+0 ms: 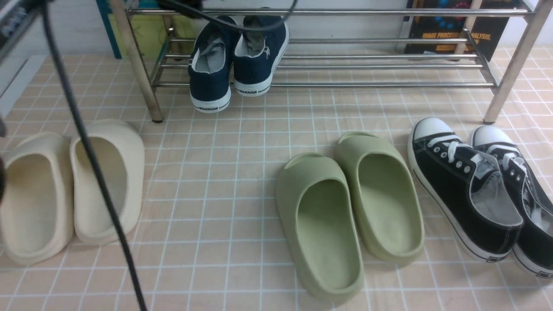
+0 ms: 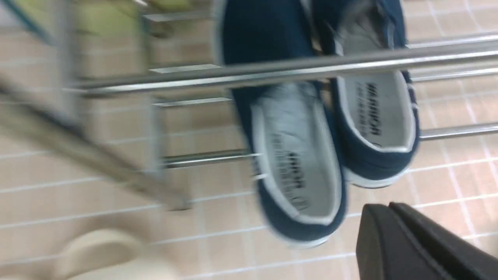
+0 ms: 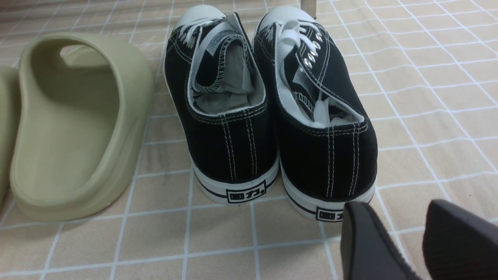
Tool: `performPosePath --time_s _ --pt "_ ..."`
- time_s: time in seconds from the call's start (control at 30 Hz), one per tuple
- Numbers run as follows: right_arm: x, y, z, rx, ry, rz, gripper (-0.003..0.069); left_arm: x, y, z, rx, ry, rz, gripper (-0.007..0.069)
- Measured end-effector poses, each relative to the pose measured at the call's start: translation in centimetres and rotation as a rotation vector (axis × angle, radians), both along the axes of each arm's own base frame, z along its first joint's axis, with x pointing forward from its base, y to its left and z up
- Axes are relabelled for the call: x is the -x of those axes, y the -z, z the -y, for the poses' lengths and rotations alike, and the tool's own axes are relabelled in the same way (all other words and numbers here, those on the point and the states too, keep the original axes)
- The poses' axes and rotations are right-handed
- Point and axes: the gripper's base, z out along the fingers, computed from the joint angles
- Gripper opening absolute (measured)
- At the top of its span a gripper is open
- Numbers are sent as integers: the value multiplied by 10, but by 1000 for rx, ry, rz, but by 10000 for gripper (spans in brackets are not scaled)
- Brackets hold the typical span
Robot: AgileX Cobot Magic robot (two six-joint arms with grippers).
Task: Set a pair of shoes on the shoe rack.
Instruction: Use the left arm to put a shoe into the shoe rack
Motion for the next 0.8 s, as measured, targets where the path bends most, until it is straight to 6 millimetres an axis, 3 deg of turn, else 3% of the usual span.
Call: performPosePath --time_s 0.03,0.07,0.1,0.17,0.3,0.4,0.5,0.6,0.63,0.7,0.8 --pt "0 0 0 0 0 0 239 11 -14 -7 -24 -18 11 36" --pt "0 0 0 0 0 0 239 12 -14 -8 -29 -21 8 36" --pt "0 0 0 0 0 0 239 27 -28 -16 -59 -47 0 37" --pt "0 0 0 0 0 0 239 35 -34 -21 -72 -58 -4 39" --pt "0 0 0 0 0 0 239 52 -24 -26 -86 -50 -50 41" --pt "0 0 0 0 0 0 239 59 -4 -27 -89 -28 -88 41" --pt "0 0 0 0 0 0 239 60 38 -24 -93 -6 -141 41" --pt "0 0 0 0 0 0 239 49 85 -18 -63 -2 -157 41" --pt "0 0 0 0 0 0 239 49 90 -18 -60 -5 -164 41" --pt "0 0 0 0 0 0 239 33 126 -11 -27 -21 -188 41" --pt "0 0 0 0 0 0 239 18 150 -4 3 -26 -186 41"
